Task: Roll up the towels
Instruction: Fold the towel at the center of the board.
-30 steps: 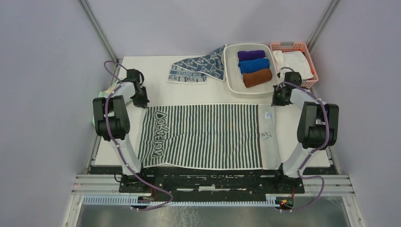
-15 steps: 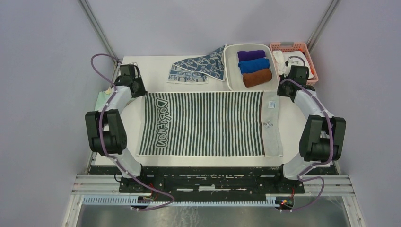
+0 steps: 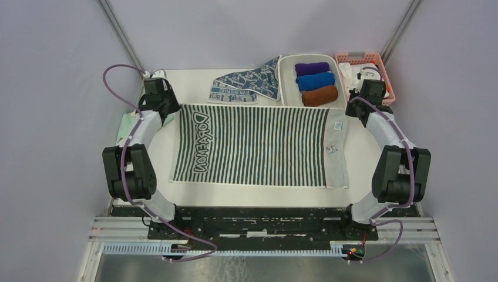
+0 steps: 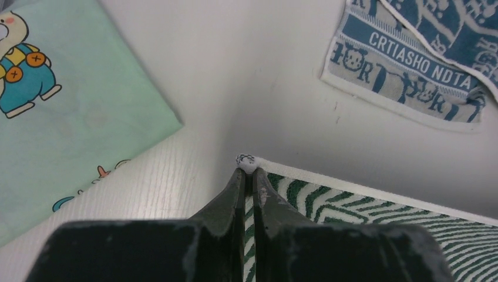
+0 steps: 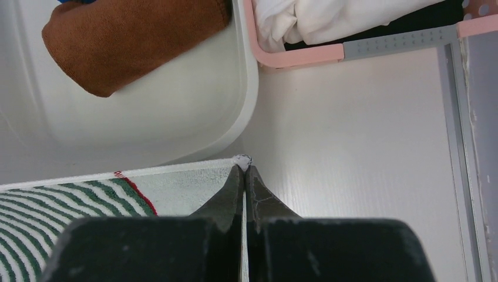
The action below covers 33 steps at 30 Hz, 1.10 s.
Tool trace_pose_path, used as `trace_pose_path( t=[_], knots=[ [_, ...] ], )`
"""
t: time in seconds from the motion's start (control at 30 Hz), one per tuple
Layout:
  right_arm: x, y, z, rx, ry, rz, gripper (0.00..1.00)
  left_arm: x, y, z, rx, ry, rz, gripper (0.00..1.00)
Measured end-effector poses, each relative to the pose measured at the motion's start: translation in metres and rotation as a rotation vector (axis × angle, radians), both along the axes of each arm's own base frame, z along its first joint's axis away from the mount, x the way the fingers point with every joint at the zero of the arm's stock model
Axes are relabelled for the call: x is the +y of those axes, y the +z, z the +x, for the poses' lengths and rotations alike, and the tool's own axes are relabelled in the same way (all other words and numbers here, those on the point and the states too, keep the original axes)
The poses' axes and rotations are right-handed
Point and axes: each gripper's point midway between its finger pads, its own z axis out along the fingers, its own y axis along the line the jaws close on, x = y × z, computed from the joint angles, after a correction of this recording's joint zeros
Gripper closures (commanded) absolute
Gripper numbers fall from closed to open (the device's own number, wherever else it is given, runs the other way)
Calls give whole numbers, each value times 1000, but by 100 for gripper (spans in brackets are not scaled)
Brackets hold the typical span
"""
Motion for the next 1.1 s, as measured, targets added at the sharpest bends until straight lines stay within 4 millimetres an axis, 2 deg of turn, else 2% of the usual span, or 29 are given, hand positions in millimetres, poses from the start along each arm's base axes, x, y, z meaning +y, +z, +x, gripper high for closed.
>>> trace_pose_path(
  t=[0.5, 0.67, 0.87, 1.1],
  knots=[
    [-5, 27, 16, -79, -13, 1, 99, -6, 27, 23, -132, -30, -25, 97],
    [-5, 32, 15, -94, -16, 3, 99, -5, 34, 20, -155, -29, -24, 97],
    [0, 45, -3, -142, -52, 43, 99, -3, 43, -2, -185, -3, -39, 97],
    [-1, 35, -44, -154, -173, 110, 99, -4, 32, -26, -166, 26, -72, 97]
  ],
)
